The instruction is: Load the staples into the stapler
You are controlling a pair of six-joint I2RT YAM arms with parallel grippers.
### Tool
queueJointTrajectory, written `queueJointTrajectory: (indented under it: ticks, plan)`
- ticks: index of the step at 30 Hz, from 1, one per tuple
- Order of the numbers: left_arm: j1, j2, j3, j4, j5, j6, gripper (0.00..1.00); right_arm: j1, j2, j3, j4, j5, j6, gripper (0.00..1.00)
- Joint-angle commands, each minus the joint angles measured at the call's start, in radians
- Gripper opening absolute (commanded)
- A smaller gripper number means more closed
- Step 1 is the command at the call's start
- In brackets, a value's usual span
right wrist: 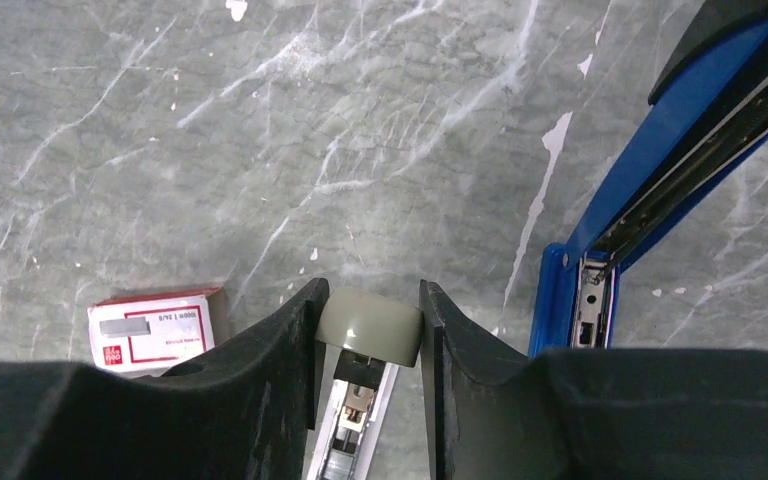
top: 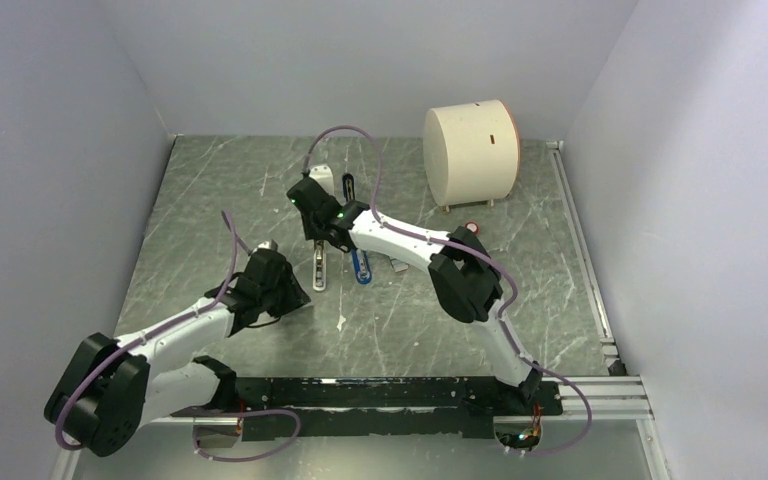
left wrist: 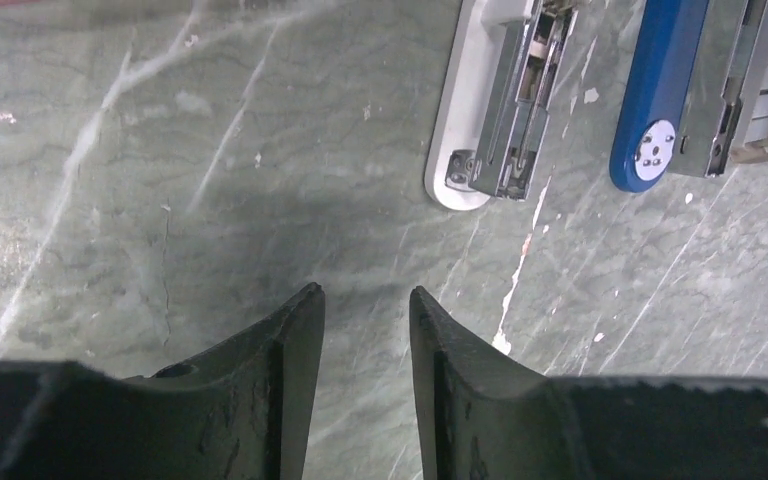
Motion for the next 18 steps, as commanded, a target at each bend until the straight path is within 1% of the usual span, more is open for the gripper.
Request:
queueJointTrajectory:
  ticks: [1, 4, 6, 9, 12, 15, 18]
  plan:
    - [0.029, 0.035, 0.006, 0.110, 0.046, -0.002, 0.40, -0.002, -0.043, -0.036, 0.069, -0.021, -0.062, 0.23]
    - [0.046, 0.081, -0.027, 0.248, 0.155, -0.004, 0.38, -0.003, -0.059, -0.055, 0.083, -0.044, -0.066, 0.23]
    - [0.050, 0.115, -0.046, 0.323, 0.196, -0.020, 0.36, -0.003, -0.067, -0.071, 0.092, -0.062, -0.058, 0.22]
    - [0.059, 0.161, -0.056, 0.362, 0.198, -0.022, 0.34, 0.000, -0.070, -0.088, 0.099, -0.071, -0.046, 0.21]
    - [0.074, 0.196, -0.066, 0.405, 0.208, -0.024, 0.28, -0.001, -0.078, -0.104, 0.104, -0.078, -0.043, 0.20]
    - [0.082, 0.206, -0.079, 0.430, 0.199, -0.029, 0.24, 0.000, -0.089, -0.117, 0.110, -0.082, -0.042, 0.19]
    - [0.089, 0.206, -0.099, 0.441, 0.175, -0.039, 0.22, -0.001, -0.095, -0.125, 0.112, -0.090, -0.044, 0.18]
